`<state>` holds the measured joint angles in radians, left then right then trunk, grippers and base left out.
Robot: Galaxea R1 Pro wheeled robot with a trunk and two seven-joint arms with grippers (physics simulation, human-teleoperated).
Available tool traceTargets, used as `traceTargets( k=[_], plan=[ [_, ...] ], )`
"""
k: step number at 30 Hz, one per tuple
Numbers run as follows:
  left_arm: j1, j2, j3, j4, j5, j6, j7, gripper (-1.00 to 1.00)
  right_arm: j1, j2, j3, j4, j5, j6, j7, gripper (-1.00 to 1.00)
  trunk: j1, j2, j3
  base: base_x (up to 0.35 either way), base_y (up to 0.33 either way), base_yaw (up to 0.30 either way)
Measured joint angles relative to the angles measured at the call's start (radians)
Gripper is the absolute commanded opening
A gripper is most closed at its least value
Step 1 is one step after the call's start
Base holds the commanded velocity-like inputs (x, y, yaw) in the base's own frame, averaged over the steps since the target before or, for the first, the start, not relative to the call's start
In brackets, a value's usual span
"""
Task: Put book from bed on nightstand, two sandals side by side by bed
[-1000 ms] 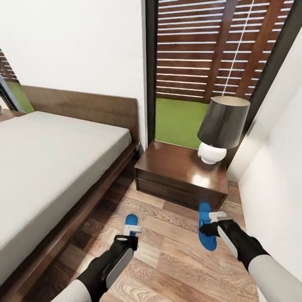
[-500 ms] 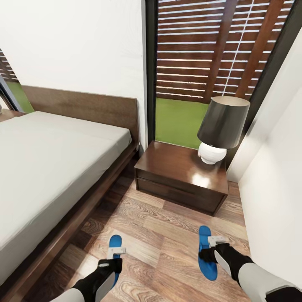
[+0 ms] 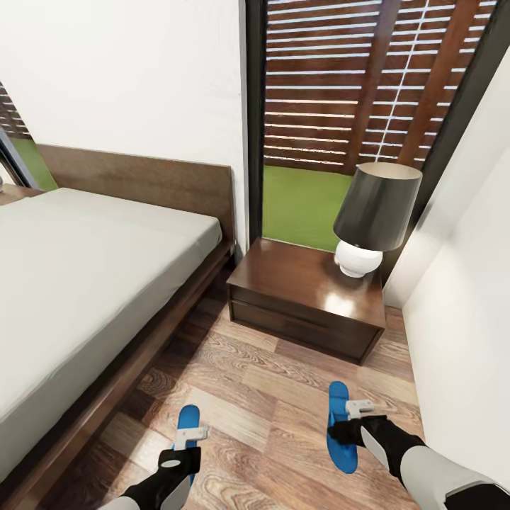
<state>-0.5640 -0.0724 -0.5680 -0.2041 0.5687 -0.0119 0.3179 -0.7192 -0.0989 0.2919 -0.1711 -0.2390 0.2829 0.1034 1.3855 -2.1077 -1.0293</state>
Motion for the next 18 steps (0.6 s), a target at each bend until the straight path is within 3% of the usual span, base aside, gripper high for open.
traceTargets(
  k=[4, 18],
  plan=[
    [0.000, 0.001, 0.001, 0.003, 0.002, -0.002, 0.000, -1.00, 0.000, 0.003, 0.000, 0.002, 0.002, 0.003, -0.049, -1.00, 0.000, 0.000, 0.000, 0.000, 0.000, 0.200],
    [0.000, -0.001, 0.001, 0.003, 0.003, -0.002, 0.001, -1.00, 0.000, 0.003, 0.000, 0.002, 0.001, 0.026, -0.080, -1.00, 0.000, 0.000, 0.000, 0.076, -0.100, 0.276]
  ],
)
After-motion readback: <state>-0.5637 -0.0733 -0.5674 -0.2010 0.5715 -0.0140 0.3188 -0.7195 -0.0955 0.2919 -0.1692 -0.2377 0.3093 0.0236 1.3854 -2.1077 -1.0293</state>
